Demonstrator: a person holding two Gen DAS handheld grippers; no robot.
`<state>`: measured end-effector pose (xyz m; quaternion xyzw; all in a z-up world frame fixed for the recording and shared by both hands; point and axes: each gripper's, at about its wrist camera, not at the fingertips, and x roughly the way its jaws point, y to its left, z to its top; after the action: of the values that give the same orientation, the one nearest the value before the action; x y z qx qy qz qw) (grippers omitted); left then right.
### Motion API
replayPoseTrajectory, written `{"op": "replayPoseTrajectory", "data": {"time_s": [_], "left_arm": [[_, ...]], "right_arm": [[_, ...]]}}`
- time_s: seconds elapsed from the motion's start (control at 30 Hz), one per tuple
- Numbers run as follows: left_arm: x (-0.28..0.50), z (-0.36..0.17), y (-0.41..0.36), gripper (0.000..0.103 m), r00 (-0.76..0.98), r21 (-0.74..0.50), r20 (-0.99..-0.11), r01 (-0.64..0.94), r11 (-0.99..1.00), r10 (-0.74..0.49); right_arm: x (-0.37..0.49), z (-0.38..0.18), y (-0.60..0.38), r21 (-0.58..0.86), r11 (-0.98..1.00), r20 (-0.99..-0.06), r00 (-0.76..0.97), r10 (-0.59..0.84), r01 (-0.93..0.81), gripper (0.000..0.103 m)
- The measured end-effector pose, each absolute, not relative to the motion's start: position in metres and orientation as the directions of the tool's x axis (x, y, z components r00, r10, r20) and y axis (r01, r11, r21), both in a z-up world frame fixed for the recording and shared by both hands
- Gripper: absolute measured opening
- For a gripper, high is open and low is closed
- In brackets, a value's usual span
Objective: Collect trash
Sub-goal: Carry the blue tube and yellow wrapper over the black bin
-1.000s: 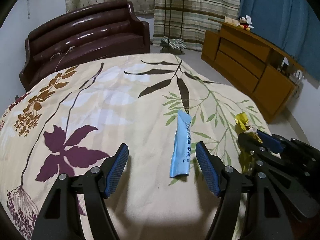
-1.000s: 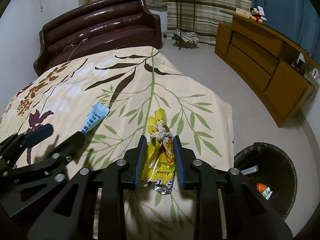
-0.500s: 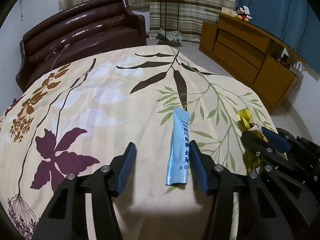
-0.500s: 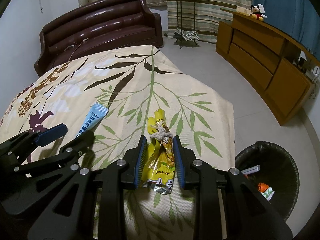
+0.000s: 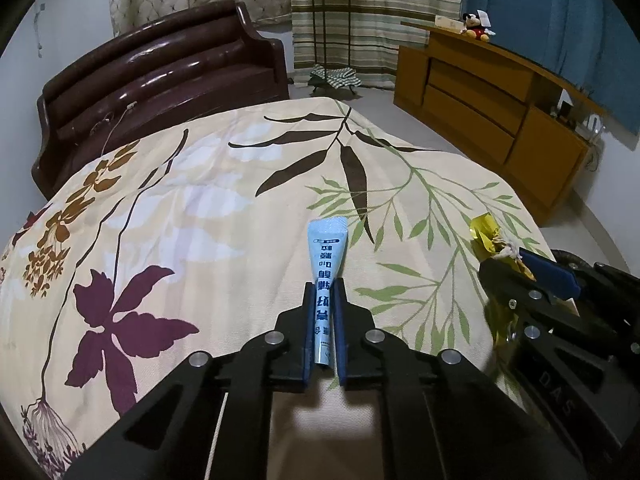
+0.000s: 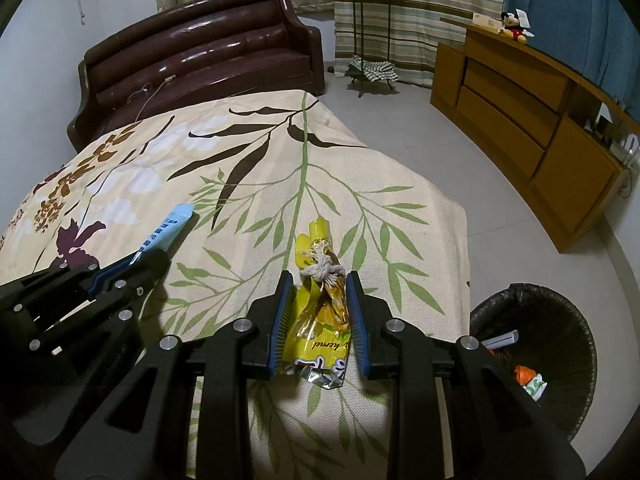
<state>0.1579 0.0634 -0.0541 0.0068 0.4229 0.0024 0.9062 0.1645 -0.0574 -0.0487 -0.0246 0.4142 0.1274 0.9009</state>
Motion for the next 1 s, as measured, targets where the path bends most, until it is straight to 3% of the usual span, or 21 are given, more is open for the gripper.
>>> {"op": "replayPoseTrajectory", "data": {"time_s": [1.0], "left_arm": [[0.085,-0.025,0.034,0.008,0.701,-0.047,-0.712,0.015,0.999,-0.044]], "right_arm": [[0.093,-0.024,-0.109,0.043,0.978,-0.711,0.682,0.172,-0.202,0.027]]}}
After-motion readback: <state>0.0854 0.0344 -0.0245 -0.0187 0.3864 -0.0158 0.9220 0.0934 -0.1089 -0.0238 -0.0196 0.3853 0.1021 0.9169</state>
